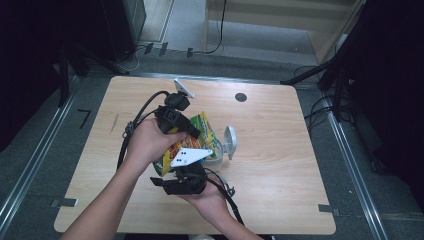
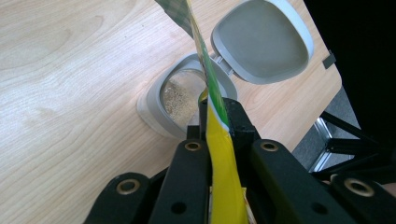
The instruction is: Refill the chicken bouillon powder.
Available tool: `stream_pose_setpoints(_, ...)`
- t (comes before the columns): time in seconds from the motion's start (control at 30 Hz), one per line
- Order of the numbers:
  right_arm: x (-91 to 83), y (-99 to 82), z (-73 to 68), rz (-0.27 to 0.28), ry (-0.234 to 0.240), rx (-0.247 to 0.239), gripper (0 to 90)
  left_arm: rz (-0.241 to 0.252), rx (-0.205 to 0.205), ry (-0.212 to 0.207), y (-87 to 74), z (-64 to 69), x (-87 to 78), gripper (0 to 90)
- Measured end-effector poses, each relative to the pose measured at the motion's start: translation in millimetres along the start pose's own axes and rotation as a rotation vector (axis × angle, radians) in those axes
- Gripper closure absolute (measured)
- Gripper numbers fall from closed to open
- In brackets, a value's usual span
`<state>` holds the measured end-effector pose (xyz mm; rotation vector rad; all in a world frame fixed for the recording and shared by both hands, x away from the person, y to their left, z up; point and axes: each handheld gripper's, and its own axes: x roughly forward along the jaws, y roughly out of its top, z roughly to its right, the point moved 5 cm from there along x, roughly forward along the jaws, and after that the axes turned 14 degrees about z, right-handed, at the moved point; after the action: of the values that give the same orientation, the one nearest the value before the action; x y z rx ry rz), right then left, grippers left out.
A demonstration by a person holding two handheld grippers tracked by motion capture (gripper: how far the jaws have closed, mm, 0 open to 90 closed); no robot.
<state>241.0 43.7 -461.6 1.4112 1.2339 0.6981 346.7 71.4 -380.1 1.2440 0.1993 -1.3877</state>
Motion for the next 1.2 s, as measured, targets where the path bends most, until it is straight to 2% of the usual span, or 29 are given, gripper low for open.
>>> stream_pose_setpoints(0.17, -3.0, 1.3, 2.9, 0.001, -0.017, 0.0, 63.2, 0.005, -0.007, 0.005, 2.4, -0.2, 0.2, 89.9)
stream_pose_setpoints(0.3, -1.8, 0.0, 4.5, -0.004, -0.023, 0.003, 63.4, -0.001, 0.005, 0.012, 2.4, 1.8, 4.5, 89.3)
stream_pose_setpoints(0.43, -0.2, -0.5, 5.5, -0.007, -0.025, 0.007, 61.9, -0.014, -0.008, -0.005, 3.7, 2.1, 8.9, 88.3)
stream_pose_setpoints(0.6, -0.9, 2.1, 7.3, 0.006, -0.013, 0.028, 64.4, -0.021, -0.009, -0.003, 7.7, 4.7, 9.7, 87.7)
stream_pose_setpoints(0.9, -3.1, 4.6, 8.2, 0.013, -0.017, 0.029, 64.8, -0.038, 0.0, 0.003, 10.7, 9.9, 12.4, 87.1)
stream_pose_setpoints(1.2, -6.3, 6.1, 8.2, 0.006, -0.025, 0.011, 64.6, -0.055, -0.019, -0.003, 15.2, 10.0, 16.0, 86.3)
